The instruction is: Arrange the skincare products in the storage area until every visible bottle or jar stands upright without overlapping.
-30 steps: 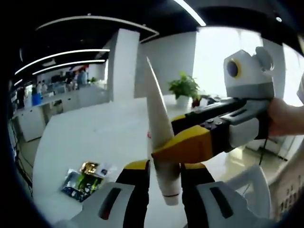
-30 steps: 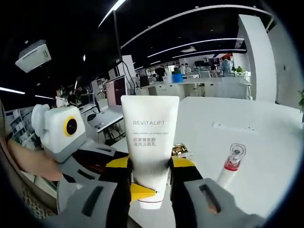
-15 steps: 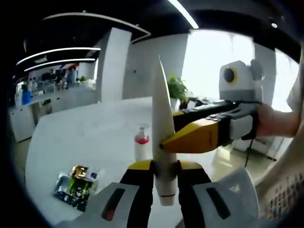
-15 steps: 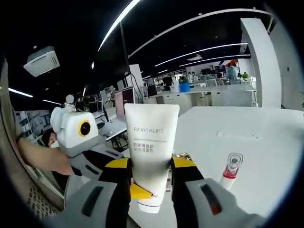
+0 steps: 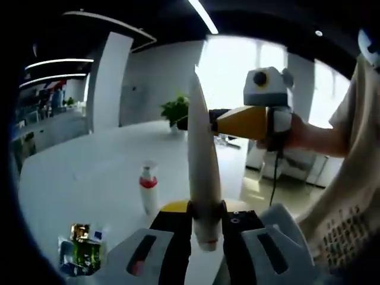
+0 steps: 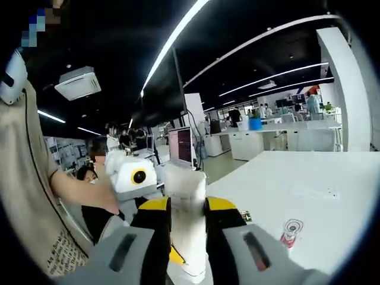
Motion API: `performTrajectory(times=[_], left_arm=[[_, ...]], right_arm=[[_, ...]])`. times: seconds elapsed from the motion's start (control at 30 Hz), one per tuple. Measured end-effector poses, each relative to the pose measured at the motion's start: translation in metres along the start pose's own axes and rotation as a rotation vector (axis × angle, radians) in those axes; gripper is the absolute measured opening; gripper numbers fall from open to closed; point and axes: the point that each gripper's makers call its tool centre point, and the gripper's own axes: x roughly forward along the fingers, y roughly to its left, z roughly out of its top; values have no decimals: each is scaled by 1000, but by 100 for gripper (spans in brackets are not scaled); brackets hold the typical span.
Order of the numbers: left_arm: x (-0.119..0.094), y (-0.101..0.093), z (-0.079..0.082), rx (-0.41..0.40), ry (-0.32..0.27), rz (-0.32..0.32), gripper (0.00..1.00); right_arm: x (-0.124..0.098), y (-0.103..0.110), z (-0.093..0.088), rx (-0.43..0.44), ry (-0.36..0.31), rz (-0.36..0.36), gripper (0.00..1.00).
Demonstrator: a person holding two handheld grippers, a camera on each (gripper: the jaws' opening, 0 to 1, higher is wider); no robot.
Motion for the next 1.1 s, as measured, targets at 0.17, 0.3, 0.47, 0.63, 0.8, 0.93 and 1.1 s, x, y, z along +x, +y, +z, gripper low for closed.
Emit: performTrajectory(times=[0.17, 0.3, 0.47, 0.63, 0.8, 0.93, 1.1], left_arm=[[3, -1, -9, 41, 66, -27, 16], [3, -1, -14, 53, 90, -39, 16], [11, -1, -38, 94, 174, -62, 17], [20, 4, -62, 108, 237, -66, 17], [29, 7, -84, 104, 276, -65, 17], [34, 9, -101, 100, 309, -71, 17], [39, 11, -118, 116, 353, -83, 17]], right_arm=[[-1, -1, -9, -3, 18, 4, 14], [-4, -1, -19, 5, 25, 13, 12], [-8, -1, -41, 8, 77, 29, 11], [-9, -3, -67, 6, 147, 38, 11], [-9, -7, -91, -1, 212, 30, 11], [-8, -6, -108, 12, 245, 18, 12], [-8, -7, -128, 21, 284, 1, 12]])
